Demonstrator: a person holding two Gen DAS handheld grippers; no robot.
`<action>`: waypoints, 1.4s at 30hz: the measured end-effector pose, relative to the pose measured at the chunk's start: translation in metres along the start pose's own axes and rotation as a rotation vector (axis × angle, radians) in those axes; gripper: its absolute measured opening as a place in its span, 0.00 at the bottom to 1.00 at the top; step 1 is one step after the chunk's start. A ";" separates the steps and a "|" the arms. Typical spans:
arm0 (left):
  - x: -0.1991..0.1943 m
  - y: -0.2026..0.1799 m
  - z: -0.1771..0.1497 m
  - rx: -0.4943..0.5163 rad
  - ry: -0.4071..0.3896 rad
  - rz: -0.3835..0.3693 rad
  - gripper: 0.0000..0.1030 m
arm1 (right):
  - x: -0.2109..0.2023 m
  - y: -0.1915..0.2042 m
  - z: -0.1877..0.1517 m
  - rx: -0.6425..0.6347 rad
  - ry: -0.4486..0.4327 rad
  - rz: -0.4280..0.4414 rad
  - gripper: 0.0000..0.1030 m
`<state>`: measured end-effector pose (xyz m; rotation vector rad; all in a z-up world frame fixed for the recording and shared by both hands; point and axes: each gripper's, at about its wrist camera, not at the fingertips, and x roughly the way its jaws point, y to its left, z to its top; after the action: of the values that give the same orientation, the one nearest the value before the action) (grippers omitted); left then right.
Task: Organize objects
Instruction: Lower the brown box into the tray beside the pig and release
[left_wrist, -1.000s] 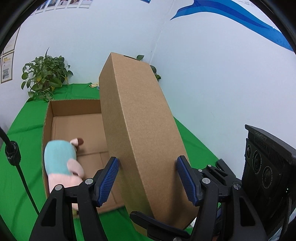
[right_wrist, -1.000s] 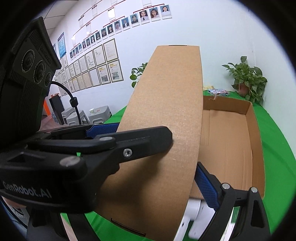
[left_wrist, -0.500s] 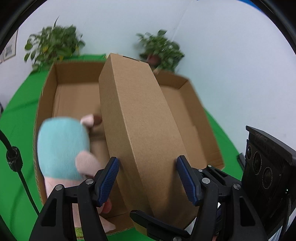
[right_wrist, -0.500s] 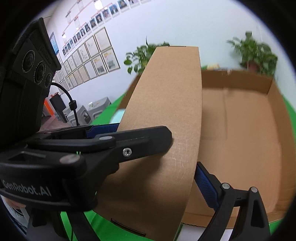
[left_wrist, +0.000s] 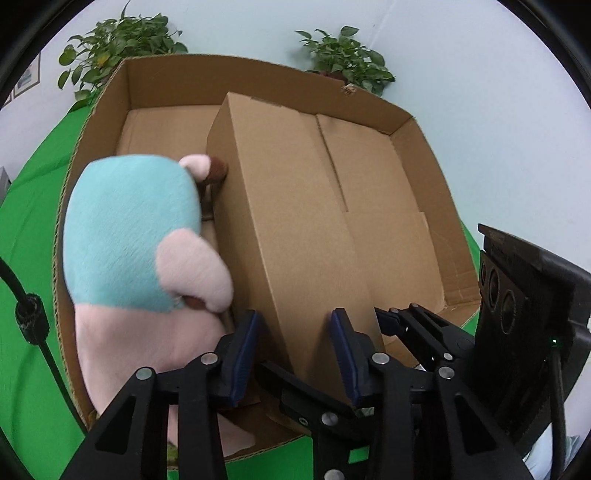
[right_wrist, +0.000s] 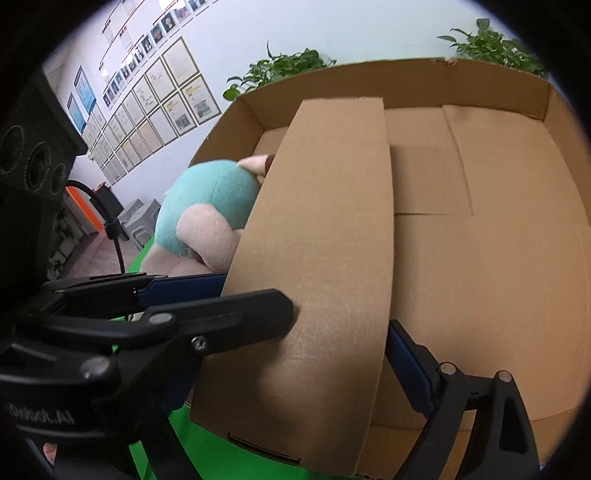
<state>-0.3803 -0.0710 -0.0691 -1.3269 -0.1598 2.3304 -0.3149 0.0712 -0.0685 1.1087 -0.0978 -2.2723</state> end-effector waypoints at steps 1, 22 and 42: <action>-0.001 0.002 -0.002 -0.006 -0.001 -0.006 0.34 | 0.001 0.002 -0.001 -0.010 0.008 0.001 0.89; -0.078 0.004 -0.030 0.006 -0.155 0.044 0.33 | -0.022 -0.029 0.031 0.013 -0.045 -0.031 0.87; -0.095 -0.004 -0.037 0.028 -0.209 0.102 0.39 | 0.003 -0.035 0.057 0.017 -0.031 0.052 0.54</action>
<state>-0.3064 -0.1132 -0.0131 -1.1000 -0.1263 2.5451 -0.3752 0.0875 -0.0453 1.0674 -0.1564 -2.2470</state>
